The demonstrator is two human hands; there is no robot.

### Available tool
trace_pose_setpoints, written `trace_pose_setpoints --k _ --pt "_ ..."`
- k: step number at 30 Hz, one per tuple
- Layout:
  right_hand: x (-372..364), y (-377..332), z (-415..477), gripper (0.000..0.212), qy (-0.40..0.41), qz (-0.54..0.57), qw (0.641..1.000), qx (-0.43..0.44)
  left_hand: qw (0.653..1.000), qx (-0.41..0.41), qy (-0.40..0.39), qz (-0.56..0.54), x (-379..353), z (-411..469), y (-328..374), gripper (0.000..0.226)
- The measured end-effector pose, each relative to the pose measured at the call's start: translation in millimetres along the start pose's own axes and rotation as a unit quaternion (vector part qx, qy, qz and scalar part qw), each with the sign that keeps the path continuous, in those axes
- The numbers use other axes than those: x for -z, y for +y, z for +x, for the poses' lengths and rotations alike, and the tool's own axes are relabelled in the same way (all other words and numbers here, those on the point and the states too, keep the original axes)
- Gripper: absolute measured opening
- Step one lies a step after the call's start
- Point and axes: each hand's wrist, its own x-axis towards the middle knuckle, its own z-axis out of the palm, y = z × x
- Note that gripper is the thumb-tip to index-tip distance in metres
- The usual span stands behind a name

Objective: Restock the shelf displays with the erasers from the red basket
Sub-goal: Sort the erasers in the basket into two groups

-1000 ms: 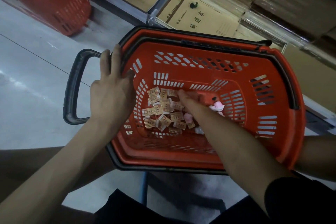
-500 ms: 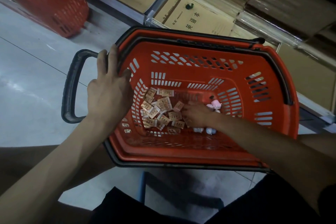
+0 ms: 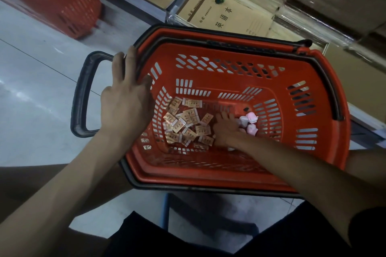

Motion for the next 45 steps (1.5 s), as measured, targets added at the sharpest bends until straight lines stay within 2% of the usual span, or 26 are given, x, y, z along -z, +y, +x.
trace_pose_setpoints --k 2,4,6,7,8,9,11,12,15,18,21,25,31,34,39,42,45 --pt "8 -2 0 0.066 0.004 0.074 0.997 -0.015 1.000 -0.003 0.001 -0.002 -1 1 0 0.021" --pt "21 4 0 0.055 -0.016 0.253 0.967 -0.021 1.000 -0.006 -0.001 -0.004 -2 1 0 0.021" --pt "32 16 1 0.051 -0.091 0.475 0.875 0.002 1.000 -0.005 -0.004 -0.004 -2 1 0 0.023" --pt "37 22 -2 0.054 -0.116 0.532 0.838 0.017 1.000 -0.006 -0.004 -0.004 -2 1 0 0.023" --pt "41 28 -8 0.055 -0.121 0.553 0.824 0.024 1.000 -0.006 -0.005 -0.005 -2 1 -1 0.023" --pt "41 35 -12 0.053 -0.100 0.551 0.828 0.028 1.000 -0.006 -0.006 -0.009 -1 1 -1 0.024" --pt "34 52 -19 0.037 -0.031 0.499 0.866 0.023 1.000 -0.007 -0.007 -0.018 0 1 -1 0.025" --pt "27 61 -23 0.028 -0.022 0.470 0.882 0.019 1.000 -0.008 -0.008 -0.022 1 0 0 0.027" --pt "17 86 -41 0.017 -0.048 0.391 0.919 0.002 0.999 -0.014 -0.015 -0.028 3 -1 0 0.034" --pt "12 105 -61 0.016 -0.048 0.330 0.943 -0.003 0.999 -0.013 -0.022 -0.026 4 -1 2 0.025" --pt "21 118 -91 0.015 -0.021 0.336 0.941 0.006 0.999 -0.010 -0.026 -0.025 4 -2 1 0.022" --pt "29 128 -123 0.028 0.013 0.288 0.958 0.008 0.999 -0.002 -0.026 -0.045 8 -2 2 0.042" --pt "36 138 -154 0.029 0.090 0.272 0.958 0.003 0.996 0.017 -0.010 -0.088 13 -3 3 0.063" --pt "23 147 -173 0.029 0.133 0.248 0.959 -0.008 0.997 0.042 -0.003 -0.071 15 -4 8 0.069" --pt "9 152 -199 0.029 0.222 0.241 0.945 -0.013 0.997 0.068 -0.019 -0.005 23 -2 33 0.066" --pt "5 162 -211 0.023 0.294 0.186 0.936 -0.058 0.992 0.099 -0.037 -0.066 29 3 57 0.078" --pt "-10 178 -228 0.024 0.321 0.182 0.925 -0.092 0.991 0.081 -0.033 -0.099 34 14 80 0.083"
